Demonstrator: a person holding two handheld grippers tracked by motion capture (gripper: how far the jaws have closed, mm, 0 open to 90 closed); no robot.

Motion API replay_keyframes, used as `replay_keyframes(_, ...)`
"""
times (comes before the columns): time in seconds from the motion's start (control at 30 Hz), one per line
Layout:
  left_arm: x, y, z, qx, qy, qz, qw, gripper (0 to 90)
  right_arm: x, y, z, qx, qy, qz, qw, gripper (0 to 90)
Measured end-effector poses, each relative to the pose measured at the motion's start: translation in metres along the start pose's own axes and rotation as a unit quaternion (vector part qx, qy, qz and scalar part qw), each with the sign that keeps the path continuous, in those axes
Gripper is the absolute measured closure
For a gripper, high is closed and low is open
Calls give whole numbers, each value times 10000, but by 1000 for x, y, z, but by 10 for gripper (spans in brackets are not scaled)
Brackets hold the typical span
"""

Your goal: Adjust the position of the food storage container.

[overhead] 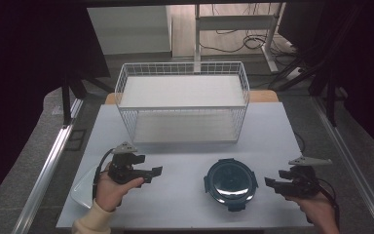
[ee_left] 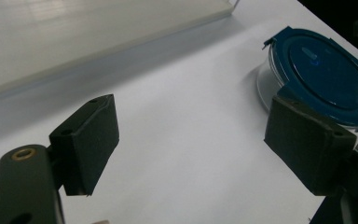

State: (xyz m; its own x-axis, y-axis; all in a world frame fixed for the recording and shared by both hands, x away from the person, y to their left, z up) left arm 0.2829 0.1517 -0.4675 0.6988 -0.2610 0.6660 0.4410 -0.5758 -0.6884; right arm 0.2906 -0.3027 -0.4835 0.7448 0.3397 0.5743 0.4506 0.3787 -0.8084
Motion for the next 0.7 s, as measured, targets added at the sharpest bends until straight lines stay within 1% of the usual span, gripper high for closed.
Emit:
replay_keyframes(0.03, 0, -2, 1, 11, -8, -23, 10000, 177, 0, 1, 1, 29, -12, 101, 9999, 370)
replay_keyframes(0.1, 0, -2, 1, 25, -11, -22, 10000, 177, 0, 2, 1, 44, -21, 132, 9999, 380)
replay_keyframes(0.13, 0, -2, 2, 18, -17, -13, 10000, 176, -1, 4, 2, 108, -66, 242, 9996, 412)
replay_keyframes(0.2, 0, 0, 2, -3, -13, 14, 10000, 176, -2, 6, 3, 138, -102, 341, 9993, 442)
replay_keyframes(0.27, -1, 2, 1, -10, 5, 41, 10000, 175, -3, 8, 5, 159, -126, 415, 9989, 483)
replay_keyframes(0.3, -1, 3, 1, -16, 13, 73, 10000, 175, -3, 8, 5, 159, -126, 415, 9989, 483)
replay_keyframes(0.33, -2, 4, 1, -33, 17, 100, 9999, 175, -3, 9, 6, 185, -134, 455, 9987, 507)
replay_keyframes(0.37, -2, 5, 1, -44, 22, 116, 9999, 175, -4, 10, 8, 213, -169, 523, 9983, 561)
replay_keyframes(0.47, -3, 4, 4, -31, -12, 106, 9999, 176, -5, 14, 14, 232, -271, 649, 9973, 621)
replay_keyframes(0.57, -3, 3, 5, -32, -33, 104, 9999, 176, -6, 19, 21, 298, -377, 807, 9956, 722)
replay_keyframes(0.6, -3, 3, 6, -24, -40, 93, 9999, 176, -6, 19, 21, 298, -377, 807, 9956, 722)
replay_keyframes(0.63, -3, 3, 7, -25, -50, 84, 9999, 176, -6, 22, 25, 306, -456, 891, 9945, 799)
replay_keyframes(0.67, -3, 3, 7, -29, -48, 88, 9999, 176, -6, 22, 25, 306, -456, 891, 9945, 799)
replay_keyframes(0.7, -3, 3, 7, -35, -39, 94, 9999, 176, -7, 23, 25, 314, -475, 942, 9939, 831)
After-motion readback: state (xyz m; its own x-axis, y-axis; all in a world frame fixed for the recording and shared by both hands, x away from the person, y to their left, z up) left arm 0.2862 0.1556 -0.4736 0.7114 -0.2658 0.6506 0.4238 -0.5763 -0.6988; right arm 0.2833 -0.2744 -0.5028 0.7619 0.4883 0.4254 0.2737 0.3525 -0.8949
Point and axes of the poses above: each handheld gripper's, and its own axes: y roughly forward along the jaws, x roughly out of its top, z roughly to its left, the point moved 4 cm from there along y, roughly forward along the jaws, and after that the axes turned 6 degrees about z, right-handed, at the moved point
